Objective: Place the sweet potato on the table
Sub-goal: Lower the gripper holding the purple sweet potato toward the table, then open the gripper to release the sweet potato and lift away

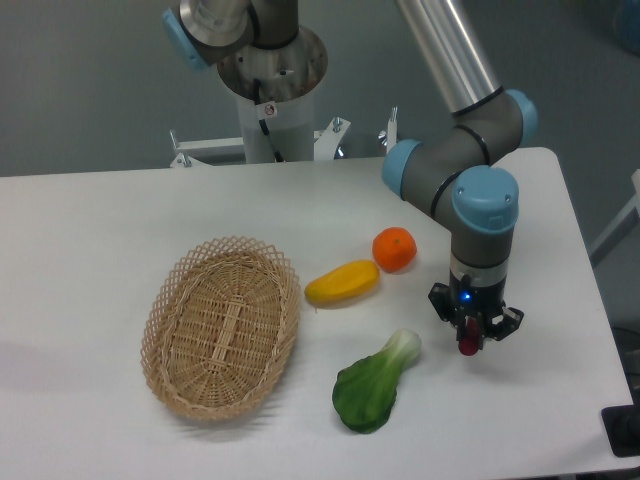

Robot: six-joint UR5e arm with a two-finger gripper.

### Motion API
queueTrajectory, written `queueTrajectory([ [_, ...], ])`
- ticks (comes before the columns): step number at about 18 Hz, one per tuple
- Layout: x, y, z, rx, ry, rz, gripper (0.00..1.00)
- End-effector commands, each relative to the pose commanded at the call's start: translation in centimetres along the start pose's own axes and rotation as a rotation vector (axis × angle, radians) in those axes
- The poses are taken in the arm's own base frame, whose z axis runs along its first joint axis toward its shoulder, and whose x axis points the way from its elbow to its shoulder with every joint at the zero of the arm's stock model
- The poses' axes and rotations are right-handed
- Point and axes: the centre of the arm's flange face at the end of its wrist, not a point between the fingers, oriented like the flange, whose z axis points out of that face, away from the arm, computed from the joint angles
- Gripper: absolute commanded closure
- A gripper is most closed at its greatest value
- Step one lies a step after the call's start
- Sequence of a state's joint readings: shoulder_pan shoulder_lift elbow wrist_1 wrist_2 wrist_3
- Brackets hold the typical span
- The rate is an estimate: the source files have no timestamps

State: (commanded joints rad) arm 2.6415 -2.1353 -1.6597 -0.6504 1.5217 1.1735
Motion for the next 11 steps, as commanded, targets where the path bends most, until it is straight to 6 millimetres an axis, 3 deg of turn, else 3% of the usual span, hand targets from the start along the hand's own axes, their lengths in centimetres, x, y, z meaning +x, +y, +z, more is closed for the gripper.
queueTrajectory([
  [3, 0.2, 0.1, 0.1, -0.001, 0.003, 0.001, 0.73],
  [6, 0.0, 0.0, 0.0, 0.000, 0.000, 0.008, 0.60],
  [7, 0.0, 0.0, -0.1, 0.001, -0.003, 0.008, 0.50],
  [9, -0.7, -0.3, -1.1, 0.009, -0.022, 0.009, 0.09],
  [10, -1.1, -0.5, -1.8, 0.015, -0.035, 0.002, 0.00],
  [11, -1.5, -0.7, -2.4, 0.020, -0.046, -0.008, 0.00],
])
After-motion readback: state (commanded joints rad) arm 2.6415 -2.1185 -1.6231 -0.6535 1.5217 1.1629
